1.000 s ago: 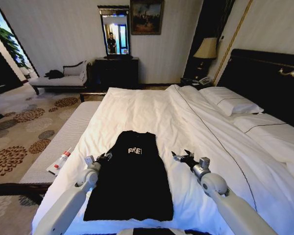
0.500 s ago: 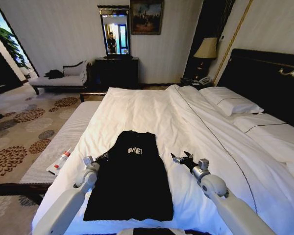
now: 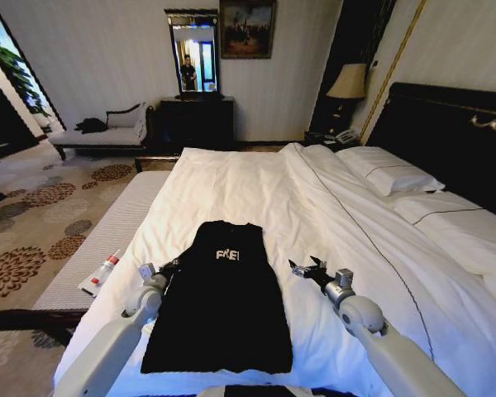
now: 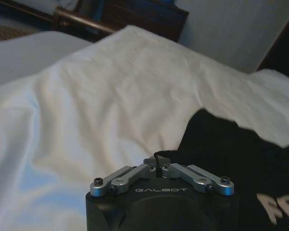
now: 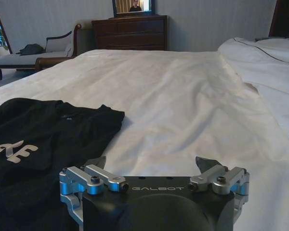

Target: Fold the clothes on the bed.

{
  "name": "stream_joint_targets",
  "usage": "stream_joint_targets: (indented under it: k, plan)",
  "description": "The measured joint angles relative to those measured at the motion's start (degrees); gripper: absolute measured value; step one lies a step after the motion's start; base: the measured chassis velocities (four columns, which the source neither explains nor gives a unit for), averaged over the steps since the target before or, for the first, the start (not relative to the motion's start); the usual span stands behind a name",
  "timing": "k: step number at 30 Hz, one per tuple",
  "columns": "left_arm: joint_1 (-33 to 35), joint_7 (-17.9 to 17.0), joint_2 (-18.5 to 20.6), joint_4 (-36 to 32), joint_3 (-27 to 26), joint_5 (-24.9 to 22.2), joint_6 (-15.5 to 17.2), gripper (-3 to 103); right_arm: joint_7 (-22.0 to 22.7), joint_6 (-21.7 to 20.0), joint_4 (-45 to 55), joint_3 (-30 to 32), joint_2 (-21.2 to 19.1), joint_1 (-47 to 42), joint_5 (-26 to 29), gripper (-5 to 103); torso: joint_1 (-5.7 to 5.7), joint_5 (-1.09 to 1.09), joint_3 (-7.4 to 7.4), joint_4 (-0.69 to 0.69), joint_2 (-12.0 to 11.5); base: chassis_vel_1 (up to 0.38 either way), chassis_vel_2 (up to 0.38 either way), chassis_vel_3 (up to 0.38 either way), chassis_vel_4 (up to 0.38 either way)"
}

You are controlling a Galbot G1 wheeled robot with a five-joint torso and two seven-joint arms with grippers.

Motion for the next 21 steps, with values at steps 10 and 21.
stream_joint_targets:
  k: [10, 21]
  plan:
    - [1.2, -0.4, 2.6, -0.8, -4.1, -2.0, -0.5, 0, -0.1, 0.0, 0.1, -0.2, 0.2, -0.1, -0.3, 100, 0.0, 0.0, 0.0, 0.01, 0.0, 0.0, 0.0, 0.0, 0.0]
    - [-7.0, -0.4, 1.7, 6.3, -2.3, -2.8, -0.6, 0, -0.2, 0.3, 0.9, 0.2, 0.2, -1.4, -0.6, 100, 0.0, 0.01, 0.0, -0.01, 0.0, 0.0, 0.0, 0.0, 0.0]
